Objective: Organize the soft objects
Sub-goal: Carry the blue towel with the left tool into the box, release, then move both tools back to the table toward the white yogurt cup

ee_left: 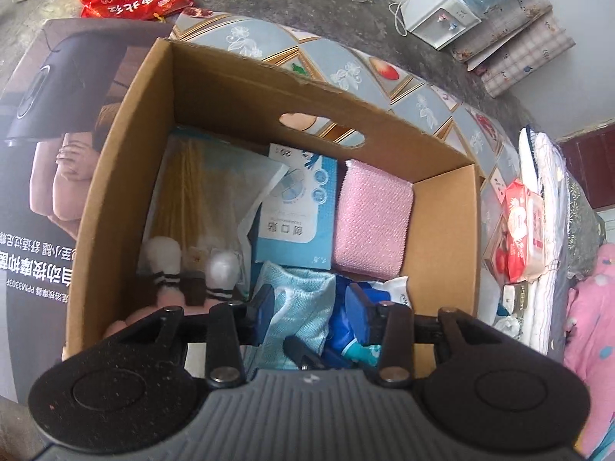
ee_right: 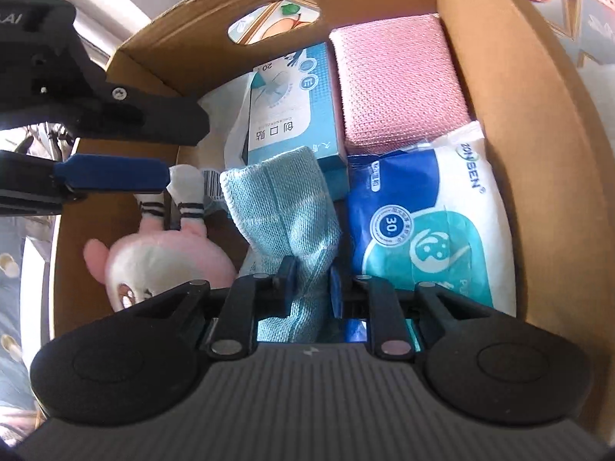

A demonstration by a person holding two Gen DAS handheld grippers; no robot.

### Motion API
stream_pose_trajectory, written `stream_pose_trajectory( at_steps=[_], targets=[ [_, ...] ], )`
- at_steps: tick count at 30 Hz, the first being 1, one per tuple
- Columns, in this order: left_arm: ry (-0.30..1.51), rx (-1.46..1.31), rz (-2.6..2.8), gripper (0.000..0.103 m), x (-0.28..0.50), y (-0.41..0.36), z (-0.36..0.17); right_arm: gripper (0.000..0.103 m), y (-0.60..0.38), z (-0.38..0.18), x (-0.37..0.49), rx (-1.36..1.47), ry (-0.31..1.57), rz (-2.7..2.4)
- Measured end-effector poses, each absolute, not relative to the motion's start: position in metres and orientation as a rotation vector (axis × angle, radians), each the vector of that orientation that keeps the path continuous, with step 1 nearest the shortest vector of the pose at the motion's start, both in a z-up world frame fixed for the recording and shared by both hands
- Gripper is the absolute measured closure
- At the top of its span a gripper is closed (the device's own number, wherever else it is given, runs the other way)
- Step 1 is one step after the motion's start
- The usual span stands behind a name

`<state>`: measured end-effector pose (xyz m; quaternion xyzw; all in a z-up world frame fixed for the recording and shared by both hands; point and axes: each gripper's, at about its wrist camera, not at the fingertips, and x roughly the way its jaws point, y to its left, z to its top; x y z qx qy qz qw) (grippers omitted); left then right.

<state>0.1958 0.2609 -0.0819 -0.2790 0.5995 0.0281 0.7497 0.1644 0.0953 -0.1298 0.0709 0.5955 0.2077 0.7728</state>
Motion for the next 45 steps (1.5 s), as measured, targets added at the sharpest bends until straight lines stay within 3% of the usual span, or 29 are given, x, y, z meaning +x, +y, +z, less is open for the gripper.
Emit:
stream_pose_trajectory(
  at_steps=[2,6,8,17,19,23,27,30,38,45],
  targets=[
    [1.319,-0.619,0.066,0.061,0.195,0.263,-0.083,0.082,0.094,-0.127,0.167,0.16,1.284,0.467],
    [1.302,-0.637,0.063,0.056,0.193,0.265,-0.078,0.062,0.085,-0.112,0.17,0.182,1.243,0.481],
    [1.292,-0.634,0.068,0.055,0.192,0.264,-0.075,0.057,0.079,-0.102,0.168,0.203,1.217,0.493],
    [1.216,-0.668,0.068,0.041,0.189,0.253,-0.047,0.055,0.034,-0.072,0.173,0.356,1.125,0.542],
    [1.201,-0.673,0.055,0.034,0.189,0.245,-0.039,0.052,0.015,-0.061,0.171,0.399,1.093,0.561],
    [1.197,-0.665,0.029,0.031,0.193,0.217,-0.027,0.047,-0.032,-0.044,0.163,0.484,1.031,0.603],
    [1.183,-0.619,-0.005,0.023,0.194,0.174,-0.016,0.04,-0.087,-0.03,0.15,0.496,0.998,0.614],
    [1.184,-0.613,-0.051,0.023,0.194,0.134,-0.013,0.035,-0.137,-0.017,0.136,0.494,0.983,0.597],
    [1.168,-0.571,-0.168,0.022,0.19,0.003,-0.012,0.035,-0.278,-0.004,0.112,0.315,0.983,0.543],
    [1.202,-0.456,-0.272,0.024,0.186,-0.118,-0.041,0.035,-0.387,-0.026,0.108,0.052,1.024,0.506]
  ],
)
